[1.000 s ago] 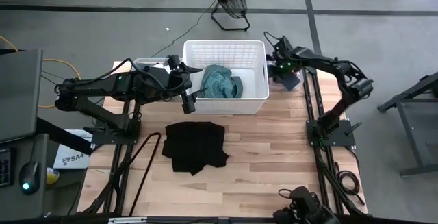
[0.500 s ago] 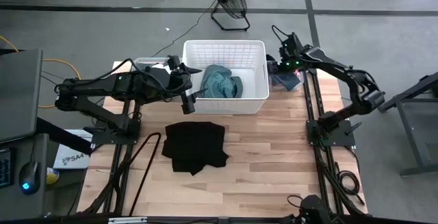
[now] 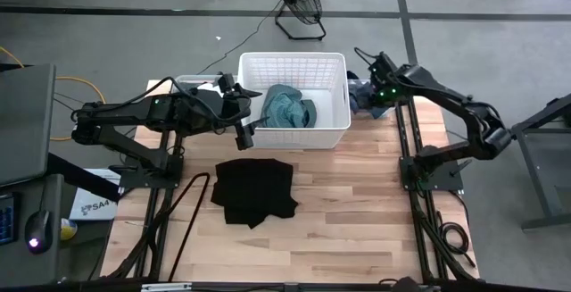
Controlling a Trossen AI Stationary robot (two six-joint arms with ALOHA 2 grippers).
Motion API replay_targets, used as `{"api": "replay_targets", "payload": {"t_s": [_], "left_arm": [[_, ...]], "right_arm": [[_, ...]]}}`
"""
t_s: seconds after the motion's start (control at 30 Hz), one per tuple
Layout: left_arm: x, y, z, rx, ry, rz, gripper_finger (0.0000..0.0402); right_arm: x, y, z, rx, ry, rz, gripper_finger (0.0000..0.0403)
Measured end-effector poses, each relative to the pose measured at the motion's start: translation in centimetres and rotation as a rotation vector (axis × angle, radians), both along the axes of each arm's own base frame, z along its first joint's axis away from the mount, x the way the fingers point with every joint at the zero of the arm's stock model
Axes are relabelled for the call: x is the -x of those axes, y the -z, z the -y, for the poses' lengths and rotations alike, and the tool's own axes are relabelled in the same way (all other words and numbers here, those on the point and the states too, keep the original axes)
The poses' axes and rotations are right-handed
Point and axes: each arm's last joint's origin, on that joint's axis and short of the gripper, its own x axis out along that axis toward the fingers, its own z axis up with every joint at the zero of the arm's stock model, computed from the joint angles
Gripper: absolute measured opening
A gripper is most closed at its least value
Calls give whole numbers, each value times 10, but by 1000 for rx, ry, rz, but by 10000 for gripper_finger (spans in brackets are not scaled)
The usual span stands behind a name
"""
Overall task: Pick & Place Cloths
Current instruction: Put the blue sock into the right transparent bin
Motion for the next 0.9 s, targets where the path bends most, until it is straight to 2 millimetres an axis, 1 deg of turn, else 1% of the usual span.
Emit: {"api": "replay_targets", "payload": {"t_s": [0.13,0.27,0.4,0.53,0.6,0.67,0.73,0.8,0.9], "left_arm": [[0,0,0,0,0,0,294],[0,0,0,0,0,0,294],[0,0,0,-1,-1,-1,294],[0,0,0,-2,-2,-1,294],[0,0,0,-2,-2,-1,294],[0,0,0,-2,-2,-1,294],[0,0,0,-2,-2,-1,294],[0,0,0,-2,-2,-1,294],[0,0,0,-2,-2,-1,294]], "right_arm": [[-12,1,-6,59,6,-17,205],[-19,0,-11,70,3,-1,205],[-23,2,-16,69,1,-25,205],[-27,8,-15,81,16,-85,204],[-27,11,-14,82,24,-117,197],[-27,13,-13,88,39,-144,182],[-25,14,-10,90,56,-158,157],[-21,14,-6,92,74,-162,123],[-14,14,2,105,89,-160,59]]}}
